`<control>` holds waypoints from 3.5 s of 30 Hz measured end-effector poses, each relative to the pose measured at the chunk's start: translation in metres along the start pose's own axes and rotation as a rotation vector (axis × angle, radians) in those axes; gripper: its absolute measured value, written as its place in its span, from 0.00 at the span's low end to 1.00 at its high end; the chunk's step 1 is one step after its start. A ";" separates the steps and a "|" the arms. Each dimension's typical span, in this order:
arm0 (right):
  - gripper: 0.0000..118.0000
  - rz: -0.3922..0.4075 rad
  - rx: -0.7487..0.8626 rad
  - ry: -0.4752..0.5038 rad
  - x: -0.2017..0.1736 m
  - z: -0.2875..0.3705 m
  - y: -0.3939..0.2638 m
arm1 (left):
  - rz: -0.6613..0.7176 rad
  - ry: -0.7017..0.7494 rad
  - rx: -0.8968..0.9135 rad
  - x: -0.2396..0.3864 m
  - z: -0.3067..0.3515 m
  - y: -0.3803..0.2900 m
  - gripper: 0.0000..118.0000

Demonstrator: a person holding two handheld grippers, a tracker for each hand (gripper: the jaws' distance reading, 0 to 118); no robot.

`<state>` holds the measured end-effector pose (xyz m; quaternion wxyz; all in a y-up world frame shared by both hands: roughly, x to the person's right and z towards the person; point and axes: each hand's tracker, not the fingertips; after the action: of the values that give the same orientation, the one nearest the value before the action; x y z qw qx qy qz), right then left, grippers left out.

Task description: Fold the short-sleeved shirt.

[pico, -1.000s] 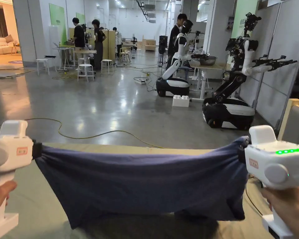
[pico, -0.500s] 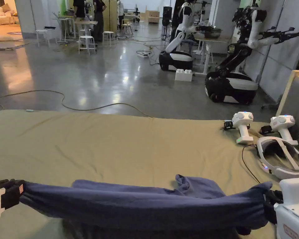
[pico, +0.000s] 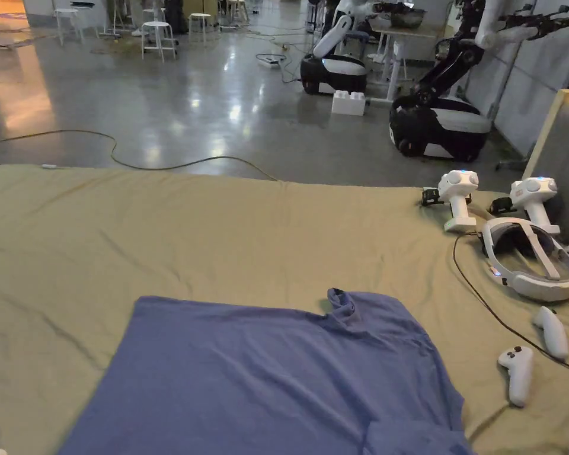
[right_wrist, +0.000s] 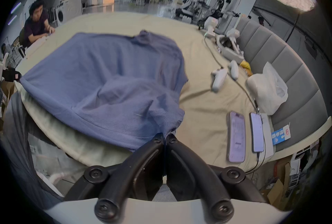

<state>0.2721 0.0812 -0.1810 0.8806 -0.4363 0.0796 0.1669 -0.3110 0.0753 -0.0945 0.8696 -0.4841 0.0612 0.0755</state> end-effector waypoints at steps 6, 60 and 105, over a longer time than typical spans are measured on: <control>0.01 -0.011 -0.075 0.005 -0.004 -0.024 -0.014 | -0.034 0.020 -0.069 -0.002 -0.034 -0.009 0.04; 0.00 -0.194 0.692 0.004 -0.098 0.038 0.120 | -0.002 -0.019 -0.002 -0.002 0.034 0.010 0.00; 0.21 -0.234 -0.217 0.137 -0.001 -0.054 -0.035 | 0.104 0.017 -0.184 -0.002 -0.056 -0.001 0.07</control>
<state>0.2840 0.0186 -0.1875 0.8342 -0.5455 0.0696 0.0406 -0.3151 0.0271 -0.1229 0.8159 -0.5585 0.0866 0.1217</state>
